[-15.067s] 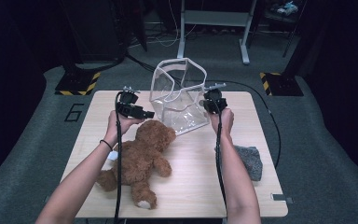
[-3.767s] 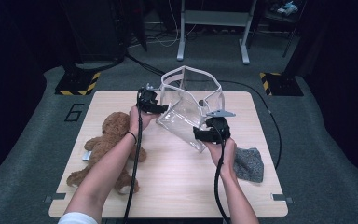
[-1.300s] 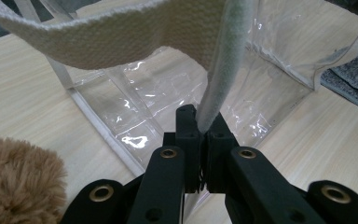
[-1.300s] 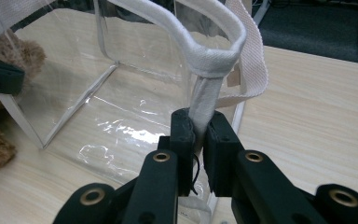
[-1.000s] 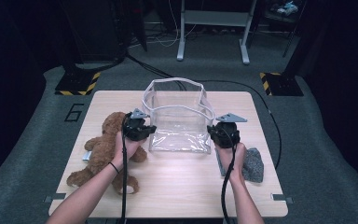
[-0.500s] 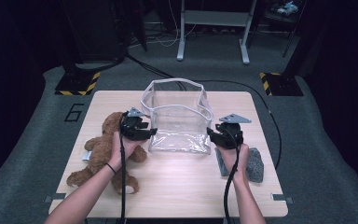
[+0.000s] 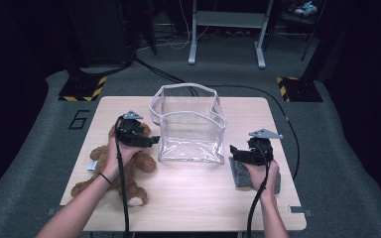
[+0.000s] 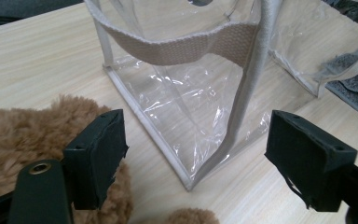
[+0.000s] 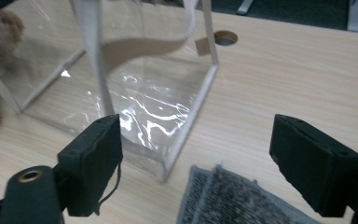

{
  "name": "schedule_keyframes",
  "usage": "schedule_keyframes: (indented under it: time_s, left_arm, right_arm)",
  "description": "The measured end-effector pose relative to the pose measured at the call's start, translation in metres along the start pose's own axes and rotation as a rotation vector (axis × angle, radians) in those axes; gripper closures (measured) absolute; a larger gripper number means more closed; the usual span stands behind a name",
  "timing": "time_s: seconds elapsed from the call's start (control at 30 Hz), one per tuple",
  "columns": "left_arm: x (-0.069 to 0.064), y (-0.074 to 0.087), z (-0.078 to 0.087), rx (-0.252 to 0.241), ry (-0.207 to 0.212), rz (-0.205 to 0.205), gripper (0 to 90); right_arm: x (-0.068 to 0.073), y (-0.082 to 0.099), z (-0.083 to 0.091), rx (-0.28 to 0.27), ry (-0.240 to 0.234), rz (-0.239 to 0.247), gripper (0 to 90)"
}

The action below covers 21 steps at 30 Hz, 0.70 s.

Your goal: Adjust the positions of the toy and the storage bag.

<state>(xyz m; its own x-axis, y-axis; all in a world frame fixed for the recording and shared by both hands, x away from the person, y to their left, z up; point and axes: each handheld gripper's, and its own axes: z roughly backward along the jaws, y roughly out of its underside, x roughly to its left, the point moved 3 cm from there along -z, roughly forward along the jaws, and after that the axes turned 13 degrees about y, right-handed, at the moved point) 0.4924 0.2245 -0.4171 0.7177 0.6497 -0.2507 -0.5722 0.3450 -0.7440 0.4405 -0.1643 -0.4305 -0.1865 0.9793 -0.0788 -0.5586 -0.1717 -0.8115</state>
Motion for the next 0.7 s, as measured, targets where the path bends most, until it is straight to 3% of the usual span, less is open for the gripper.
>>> schedule_keyframes:
  time_s: [0.3,0.4,0.53,0.63,0.7]
  left_arm:
    - [0.007,-0.002,0.02,0.001,-0.015,0.015,15.0]
    - [0.012,-0.002,0.028,-0.014,-0.032,0.037,14.8]
    - [0.016,-0.002,0.034,-0.014,-0.042,0.047,14.5]
    - [0.022,0.0,0.038,-0.023,-0.062,0.093,14.0]
    - [0.025,0.001,0.039,-0.02,-0.064,0.103,13.7]
  right_arm:
    - [-0.022,0.033,-0.018,0.077,0.074,0.016,7.5]
    - [-0.034,0.05,-0.026,0.106,0.124,-0.001,5.5]
    - [-0.04,0.062,-0.031,0.132,0.156,-0.017,3.7]
    - [-0.046,0.075,-0.038,0.165,0.18,-0.024,1.3]
    - [-0.049,0.081,-0.041,0.182,0.191,-0.028,0.6]
